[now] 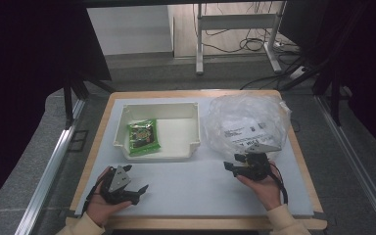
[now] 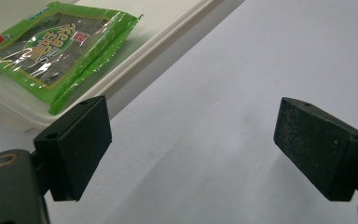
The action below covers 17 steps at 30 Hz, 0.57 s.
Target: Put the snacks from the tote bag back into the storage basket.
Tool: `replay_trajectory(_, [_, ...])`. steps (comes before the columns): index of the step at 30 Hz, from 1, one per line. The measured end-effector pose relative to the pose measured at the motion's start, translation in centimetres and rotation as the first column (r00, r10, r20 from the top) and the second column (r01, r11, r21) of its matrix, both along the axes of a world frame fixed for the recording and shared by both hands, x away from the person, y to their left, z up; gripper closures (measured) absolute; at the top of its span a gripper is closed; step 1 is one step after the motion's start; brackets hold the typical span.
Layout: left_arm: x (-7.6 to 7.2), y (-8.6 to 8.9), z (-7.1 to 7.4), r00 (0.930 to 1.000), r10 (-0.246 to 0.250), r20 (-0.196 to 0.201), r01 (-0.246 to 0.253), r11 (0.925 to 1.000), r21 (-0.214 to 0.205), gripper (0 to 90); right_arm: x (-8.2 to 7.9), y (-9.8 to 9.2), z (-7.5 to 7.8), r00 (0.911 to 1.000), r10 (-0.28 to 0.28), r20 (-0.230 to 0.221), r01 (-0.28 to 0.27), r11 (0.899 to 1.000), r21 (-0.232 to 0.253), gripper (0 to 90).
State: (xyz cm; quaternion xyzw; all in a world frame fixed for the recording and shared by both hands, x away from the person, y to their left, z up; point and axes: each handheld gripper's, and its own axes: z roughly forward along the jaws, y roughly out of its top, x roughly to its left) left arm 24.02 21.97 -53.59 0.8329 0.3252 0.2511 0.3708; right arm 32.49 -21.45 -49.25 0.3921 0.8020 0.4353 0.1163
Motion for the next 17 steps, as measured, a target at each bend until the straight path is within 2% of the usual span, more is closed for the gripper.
replay_trajectory(17, [-0.03,0.21,0.14,1.0000,0.001,0.006,-0.001,1.0000,-0.005,11.1,-0.38,0.81,0.44,0.9991,0.031,0.028,-0.030,0.999,-0.017,41.9])
